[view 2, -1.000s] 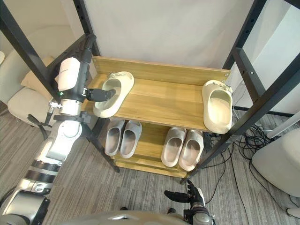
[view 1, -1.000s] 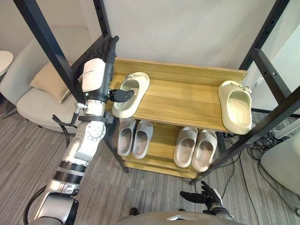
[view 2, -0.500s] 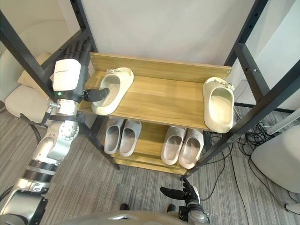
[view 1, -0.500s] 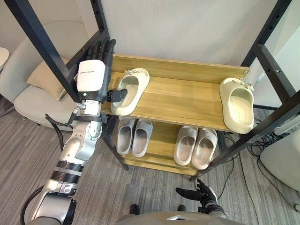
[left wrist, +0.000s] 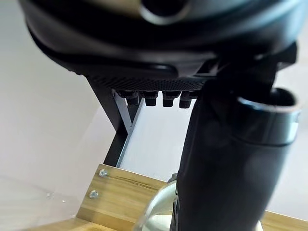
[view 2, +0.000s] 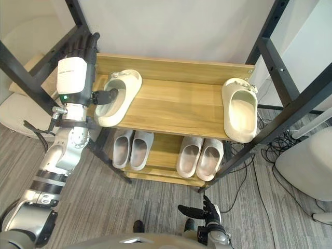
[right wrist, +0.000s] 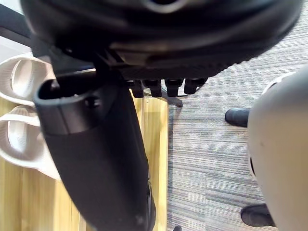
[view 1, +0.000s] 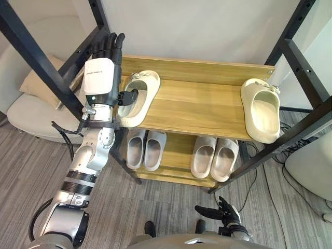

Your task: Organize the slippers on the shoe rack

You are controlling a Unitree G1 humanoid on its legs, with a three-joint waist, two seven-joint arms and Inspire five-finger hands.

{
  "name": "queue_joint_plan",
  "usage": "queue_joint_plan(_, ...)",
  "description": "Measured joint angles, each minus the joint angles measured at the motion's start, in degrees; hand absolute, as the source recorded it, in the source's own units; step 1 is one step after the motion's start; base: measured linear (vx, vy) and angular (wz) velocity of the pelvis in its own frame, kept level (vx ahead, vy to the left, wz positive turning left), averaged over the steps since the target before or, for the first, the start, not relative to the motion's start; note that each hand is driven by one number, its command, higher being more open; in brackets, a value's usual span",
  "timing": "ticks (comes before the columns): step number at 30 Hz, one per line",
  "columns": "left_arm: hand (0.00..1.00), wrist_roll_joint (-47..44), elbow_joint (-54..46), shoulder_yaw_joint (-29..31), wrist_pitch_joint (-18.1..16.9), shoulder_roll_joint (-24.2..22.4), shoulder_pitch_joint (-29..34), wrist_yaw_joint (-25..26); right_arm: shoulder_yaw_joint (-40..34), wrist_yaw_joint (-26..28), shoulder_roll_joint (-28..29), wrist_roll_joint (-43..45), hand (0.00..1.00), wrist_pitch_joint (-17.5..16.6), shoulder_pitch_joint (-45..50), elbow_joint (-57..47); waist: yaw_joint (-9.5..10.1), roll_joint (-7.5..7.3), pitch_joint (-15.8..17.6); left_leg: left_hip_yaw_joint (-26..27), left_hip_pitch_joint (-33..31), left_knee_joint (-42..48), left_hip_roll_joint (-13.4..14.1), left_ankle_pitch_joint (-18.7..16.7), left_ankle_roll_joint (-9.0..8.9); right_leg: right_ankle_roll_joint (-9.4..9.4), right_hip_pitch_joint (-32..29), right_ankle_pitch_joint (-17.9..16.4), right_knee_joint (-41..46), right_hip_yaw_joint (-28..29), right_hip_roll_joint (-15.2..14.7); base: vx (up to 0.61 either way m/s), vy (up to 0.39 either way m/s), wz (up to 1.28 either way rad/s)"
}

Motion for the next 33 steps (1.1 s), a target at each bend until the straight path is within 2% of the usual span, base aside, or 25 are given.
queue_joint_plan(2, 1.0, 0.0, 1.6, -0.1, -0.1, -0.2, -1.2, -0.1, -0.2, -0.1, 0.0, 0.0, 1.0, 0.0, -0.1, 0.0, -0.07, 0.14, 0.1, 0.2, 0.0, 0.0, 0.0, 0.0, 0.01, -0.03, -0.1, 0.1, -0.1, 0.3, 0.0, -0.03, 0.008, -0.06)
queue_joint_plan(3, 0.0, 0.0, 2.4, -0.1, 0.0, -0.2, -1.9, -0.1, -0.4, -0.2, 0.0, 0.0, 1.0, 0.0, -0.1, 0.0, -0.11, 0.19, 0.1, 0.4, -0.1, 0.0, 0.0, 0.0, 0.01, -0.07, -0.3, 0.1, -0.1, 0.4, 0.0, -0.03, 0.008, -0.06)
queue_joint_plan(12, 0.0, -0.1, 4.6, -1.0, 0.0, 0.2, -4.6, -0.7, -0.6, -0.8, -0.1, 0.0, 1.0, 0.0, -0.2, 0.0, -0.14, 0.71, 0.4, 0.7, -0.6, 0.0, 0.0, 0.0, 0.02, -0.1, -1.0, 0.4, -0.1, 0.8, -0.1, -0.01, 0.003, -0.02)
queue_joint_plan(19, 0.0, -0.9, 6.4, -2.2, -0.2, 1.0, -5.6, -3.1, -0.7, -1.0, -0.4, 0.1, 1.0, -0.2, -0.3, 0.0, -0.09, 1.3, 0.6, 0.8, -0.6, 0.0, 0.0, 0.0, 0.03, -0.06, -1.1, 0.6, -0.1, 0.9, -0.1, 0.0, 0.001, 0.0)
queue_joint_plan(33, 0.0, -5.4, 6.5, -3.1, -0.4, 1.0, -6.1, -3.1, -0.7, -1.1, -0.4, 1.2, 1.0, -0.6, -0.4, 0.0, -0.89, 1.34, 0.6, 0.0, -0.5, 0.0, -0.6, 0.2, 0.4, -0.08, -0.5, 0.7, -0.1, 0.1, -0.5, -0.01, 0.001, 0.02)
